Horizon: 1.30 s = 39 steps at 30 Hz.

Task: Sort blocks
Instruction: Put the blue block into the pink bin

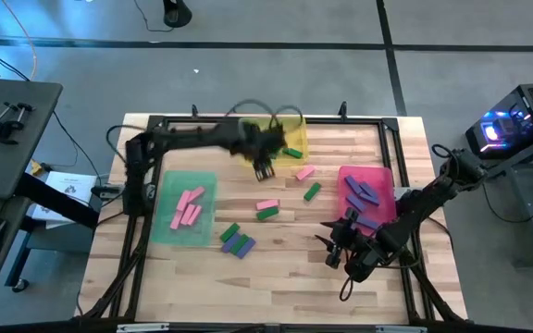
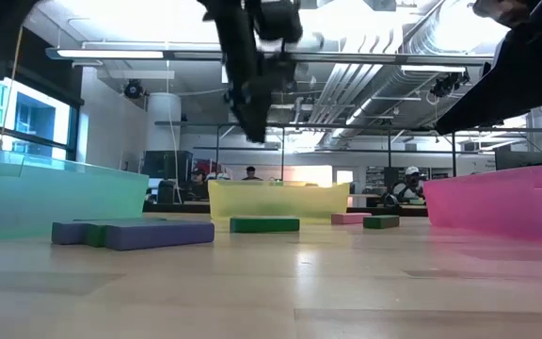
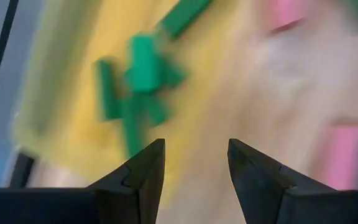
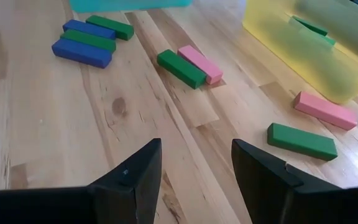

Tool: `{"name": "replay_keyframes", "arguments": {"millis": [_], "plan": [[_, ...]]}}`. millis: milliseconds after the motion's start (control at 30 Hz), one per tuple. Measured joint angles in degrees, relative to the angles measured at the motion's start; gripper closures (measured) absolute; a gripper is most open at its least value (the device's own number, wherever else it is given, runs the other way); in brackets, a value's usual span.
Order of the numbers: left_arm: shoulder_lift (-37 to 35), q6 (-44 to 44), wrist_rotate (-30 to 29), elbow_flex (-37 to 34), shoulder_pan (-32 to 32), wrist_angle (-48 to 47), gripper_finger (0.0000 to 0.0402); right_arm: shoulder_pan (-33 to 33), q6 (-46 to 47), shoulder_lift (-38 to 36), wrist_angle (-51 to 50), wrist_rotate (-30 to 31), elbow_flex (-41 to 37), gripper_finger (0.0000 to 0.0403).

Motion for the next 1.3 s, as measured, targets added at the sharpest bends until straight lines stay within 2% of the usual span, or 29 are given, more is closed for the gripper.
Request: {"name": "replay_keyframes", "arguments": {"millis": [100, 233, 467, 500, 567, 667, 800, 967, 1133, 1300], "plan": [[-4.0, -4.3, -1.1, -5.6, -7.1, 7.5, 0.0246, 0.1, 0.1, 0.0, 0.1, 0.0, 0.0, 0.0224], [-6.9, -10.1, -7.3, -12.7, -18.6, 18.0, 0.0252, 0.1, 0.0, 0.0, 0.5, 0.3, 0.0, 0.0224], [-4.9, -20.0, -19.4, -18.6, -38.0, 31.7, 0.0261, 0.0, -2.8, 0.0, 3.3, 1.7, 0.0, 0.0224], [-4.1, -22.1, -21.3, -18.8, -40.1, 32.7, 0.0262, -0.3, -5.1, 0.0, 5.4, 0.1, 0.0, 0.0224], [-2.5, -27.7, -25.8, -18.8, -43.9, 32.7, 0.0265, -1.5, -12.9, 0.3, 11.7, -6.8, 0.0, 0.0224], [-1.3, -40.0, -30.8, -18.8, -48.6, 29.0, 0.0270, -4.3, -26.9, 2.6, 23.0, -18.1, 0.0, 0.0224], [-1.4, -59.9, -32.9, -18.8, -53.1, 18.4, 0.0278, -9.2, -43.9, 8.3, 38.4, -30.4, 0.0, 0.0224], [-1.4, -82.7, -32.6, -18.8, -58.2, 2.1, 0.0288, -16.5, -53.5, 17.7, 47.8, -44.8, 4.5, 0.0224], [-1.4, -96.7, -32.6, -18.8, -62.3, -8.2, 0.0291, -22.8, -56.8, 27.6, 46.3, -50.1, 14.1, 0.0224], [-1.5, -99.9, -33.0, -18.8, -64.6, -8.8, 0.0291, -26.7, -59.2, 34.6, 38.7, -50.8, 24.1, 0.0224]]}}
